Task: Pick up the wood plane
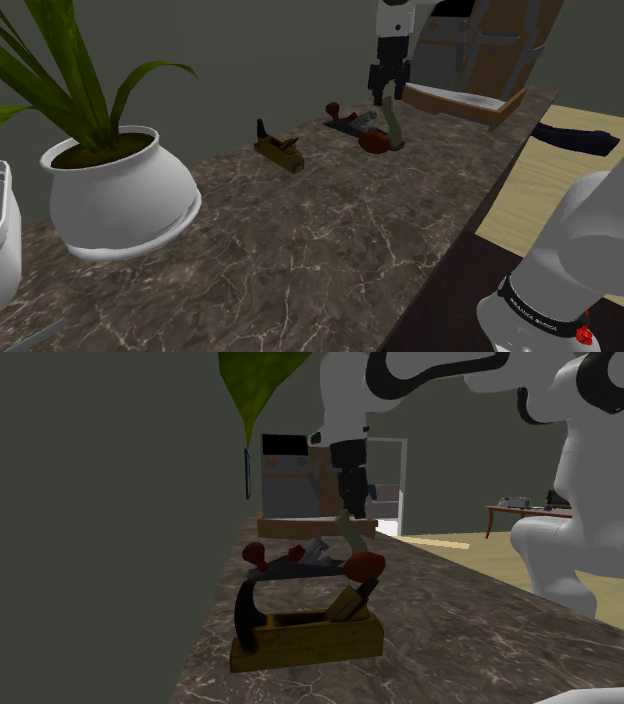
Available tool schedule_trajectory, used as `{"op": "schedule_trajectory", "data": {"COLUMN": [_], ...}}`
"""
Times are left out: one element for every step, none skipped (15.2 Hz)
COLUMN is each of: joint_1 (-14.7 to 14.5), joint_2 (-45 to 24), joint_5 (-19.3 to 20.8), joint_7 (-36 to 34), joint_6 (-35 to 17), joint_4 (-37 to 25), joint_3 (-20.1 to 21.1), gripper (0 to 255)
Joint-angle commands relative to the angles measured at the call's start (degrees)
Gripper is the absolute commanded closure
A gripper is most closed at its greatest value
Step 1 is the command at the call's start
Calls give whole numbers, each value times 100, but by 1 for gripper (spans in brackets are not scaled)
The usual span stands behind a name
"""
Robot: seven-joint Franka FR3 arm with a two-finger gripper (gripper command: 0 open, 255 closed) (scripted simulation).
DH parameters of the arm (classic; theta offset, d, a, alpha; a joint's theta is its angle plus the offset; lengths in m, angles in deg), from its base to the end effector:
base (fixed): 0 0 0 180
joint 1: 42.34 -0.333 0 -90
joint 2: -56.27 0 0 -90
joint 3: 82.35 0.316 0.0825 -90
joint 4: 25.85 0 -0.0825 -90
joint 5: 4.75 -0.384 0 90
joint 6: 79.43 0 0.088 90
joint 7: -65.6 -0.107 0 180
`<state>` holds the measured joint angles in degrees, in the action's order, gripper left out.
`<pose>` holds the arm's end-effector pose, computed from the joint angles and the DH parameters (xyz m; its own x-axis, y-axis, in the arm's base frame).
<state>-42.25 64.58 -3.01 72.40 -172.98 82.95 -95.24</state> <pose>0.4889 -0.1219 0.5500 0.9876 -0.0978 -0.1232 -0.1007 -0.9948 -0.0171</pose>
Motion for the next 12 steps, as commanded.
{"op": "schedule_trajectory", "data": {"joint_1": [17,43,75,112,127,129,128,128,127,127,126,126], "joint_2": [-565,-837,-1114,-1394,-1475,-1475,-1475,-1478,-1481,-1486,-1492,-1504], "joint_5": [-127,-191,-259,-328,-348,-348,-349,-350,-351,-352,-354,-358], "joint_7": [143,226,306,385,407,407,408,408,410,411,413,416], "joint_6": [10,55,110,175,195,118,41,-35,-111,-187,-262,-380], "joint_4": [-463,-722,-993,-1276,-1360,-1282,-1206,-1132,-1059,-988,-919,-813], "joint_3": [-71,-108,-140,-167,-170,-167,-165,-164,-164,-163,-162,-162], "gripper": [0,0,0,0,0,0,0,0,0,0,0,0]}}
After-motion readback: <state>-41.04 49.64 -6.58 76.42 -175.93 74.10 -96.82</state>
